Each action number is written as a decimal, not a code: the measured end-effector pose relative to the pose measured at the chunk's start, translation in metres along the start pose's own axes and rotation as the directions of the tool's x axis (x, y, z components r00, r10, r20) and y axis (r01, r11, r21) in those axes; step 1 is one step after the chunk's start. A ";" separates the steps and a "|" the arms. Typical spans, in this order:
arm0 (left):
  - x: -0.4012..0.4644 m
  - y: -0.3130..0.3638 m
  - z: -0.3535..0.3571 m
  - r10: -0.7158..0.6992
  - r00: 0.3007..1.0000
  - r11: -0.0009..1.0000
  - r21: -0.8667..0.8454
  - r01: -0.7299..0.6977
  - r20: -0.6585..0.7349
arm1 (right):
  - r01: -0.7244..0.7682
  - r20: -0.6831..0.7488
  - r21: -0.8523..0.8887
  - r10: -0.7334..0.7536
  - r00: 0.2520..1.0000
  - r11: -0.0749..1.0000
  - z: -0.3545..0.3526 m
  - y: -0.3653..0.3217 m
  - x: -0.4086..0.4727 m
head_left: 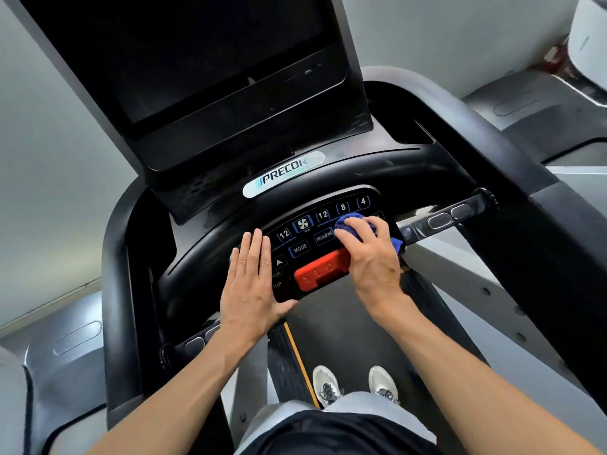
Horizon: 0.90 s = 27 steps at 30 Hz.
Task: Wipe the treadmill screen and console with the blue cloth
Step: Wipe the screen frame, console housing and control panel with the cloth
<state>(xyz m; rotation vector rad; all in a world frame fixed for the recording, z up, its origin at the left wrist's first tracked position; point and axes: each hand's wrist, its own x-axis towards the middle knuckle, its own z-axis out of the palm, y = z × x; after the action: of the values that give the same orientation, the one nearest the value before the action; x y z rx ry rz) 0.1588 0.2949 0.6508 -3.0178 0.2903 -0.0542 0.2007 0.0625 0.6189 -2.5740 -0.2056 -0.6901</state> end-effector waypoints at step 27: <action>-0.010 -0.039 0.010 0.088 0.994 0.995 -0.043 -0.091 -0.060 | 0.074 0.018 -0.011 -0.073 0.997 0.997 0.009 -0.006 0.002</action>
<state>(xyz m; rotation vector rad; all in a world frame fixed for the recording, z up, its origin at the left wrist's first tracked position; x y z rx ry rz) 0.1564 0.3355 0.6451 -3.0477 0.4380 -0.1288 0.2049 0.0722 0.6153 -2.5949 -0.3043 -0.6976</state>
